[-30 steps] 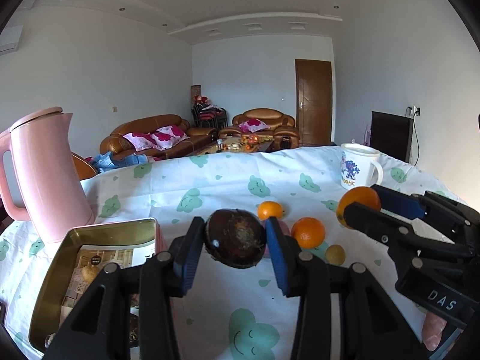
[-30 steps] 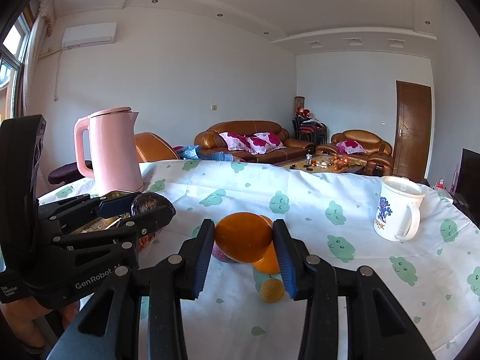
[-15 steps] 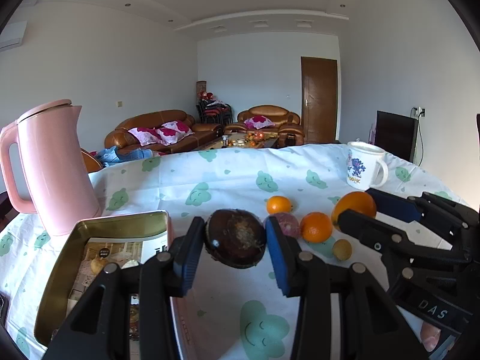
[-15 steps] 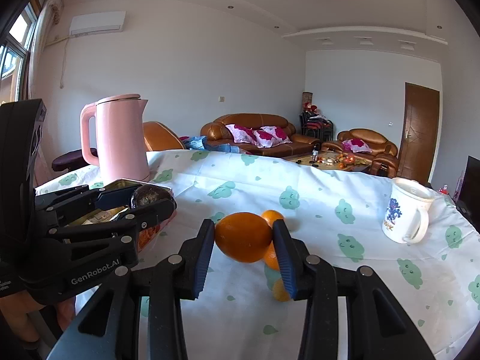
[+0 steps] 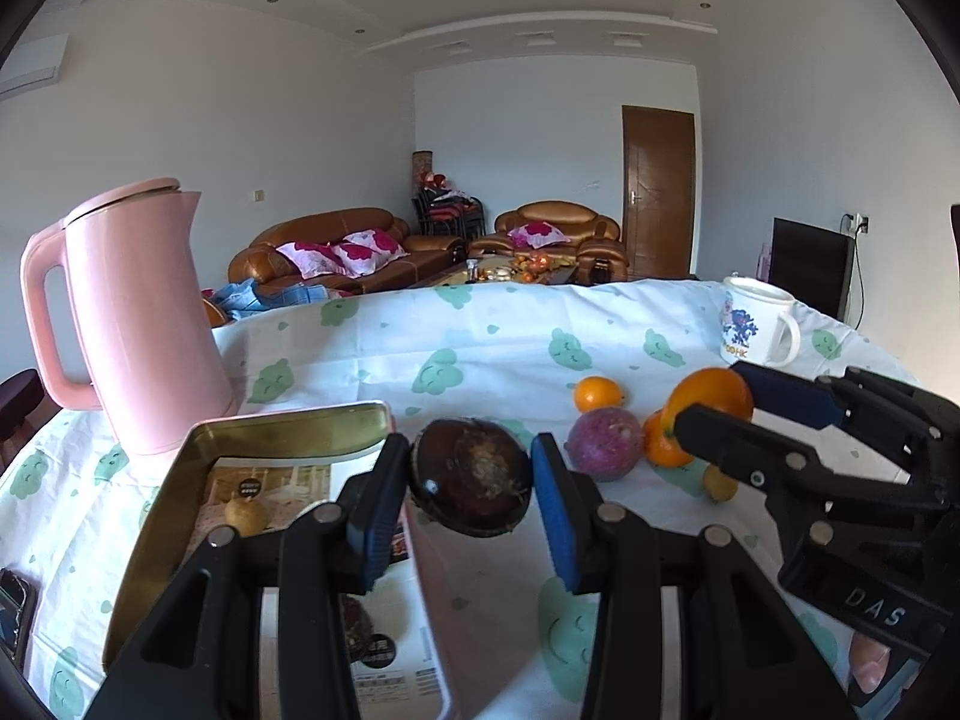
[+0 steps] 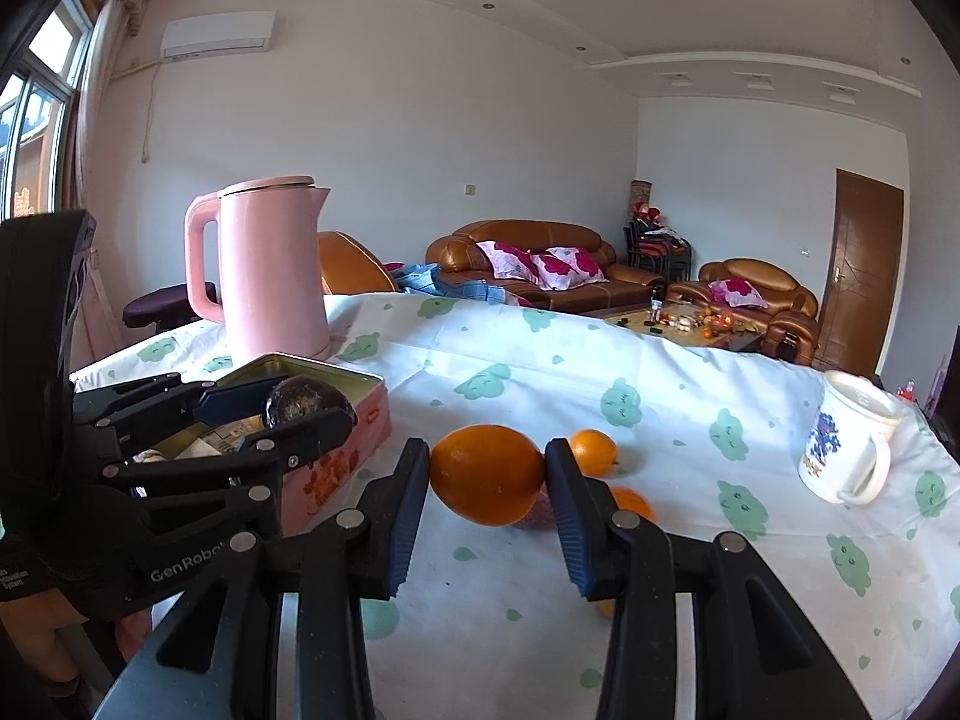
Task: Organize fruits
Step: 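Carry the dark brown fruit over the tin box while the right gripper carries the orange there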
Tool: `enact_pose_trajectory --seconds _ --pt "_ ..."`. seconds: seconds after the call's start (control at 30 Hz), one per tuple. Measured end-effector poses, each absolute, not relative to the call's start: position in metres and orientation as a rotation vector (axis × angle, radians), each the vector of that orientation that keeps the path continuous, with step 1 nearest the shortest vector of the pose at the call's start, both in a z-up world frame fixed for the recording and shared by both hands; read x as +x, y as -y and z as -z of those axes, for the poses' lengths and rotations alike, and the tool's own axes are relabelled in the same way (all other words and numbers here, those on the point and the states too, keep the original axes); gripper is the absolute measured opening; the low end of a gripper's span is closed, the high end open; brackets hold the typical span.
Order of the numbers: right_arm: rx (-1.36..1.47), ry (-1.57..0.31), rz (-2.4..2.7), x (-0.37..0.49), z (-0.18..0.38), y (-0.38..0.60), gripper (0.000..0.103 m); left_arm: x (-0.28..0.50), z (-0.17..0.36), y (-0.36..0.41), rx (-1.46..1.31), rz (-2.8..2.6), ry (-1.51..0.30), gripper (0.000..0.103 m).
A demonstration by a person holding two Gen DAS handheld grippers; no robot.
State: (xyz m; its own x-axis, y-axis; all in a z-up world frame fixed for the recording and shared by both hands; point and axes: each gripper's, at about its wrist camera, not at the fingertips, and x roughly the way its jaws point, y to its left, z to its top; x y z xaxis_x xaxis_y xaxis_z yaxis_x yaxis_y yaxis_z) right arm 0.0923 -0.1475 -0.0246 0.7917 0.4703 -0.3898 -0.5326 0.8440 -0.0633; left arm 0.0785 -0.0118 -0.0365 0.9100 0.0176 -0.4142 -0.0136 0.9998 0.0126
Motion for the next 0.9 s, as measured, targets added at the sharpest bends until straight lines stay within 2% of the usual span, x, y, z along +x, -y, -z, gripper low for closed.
enact_pose_trajectory --seconds 0.9 --pt "-0.269 -0.336 -0.698 0.094 -0.007 0.066 0.042 0.058 0.024 -0.086 -0.030 -0.158 -0.464 0.043"
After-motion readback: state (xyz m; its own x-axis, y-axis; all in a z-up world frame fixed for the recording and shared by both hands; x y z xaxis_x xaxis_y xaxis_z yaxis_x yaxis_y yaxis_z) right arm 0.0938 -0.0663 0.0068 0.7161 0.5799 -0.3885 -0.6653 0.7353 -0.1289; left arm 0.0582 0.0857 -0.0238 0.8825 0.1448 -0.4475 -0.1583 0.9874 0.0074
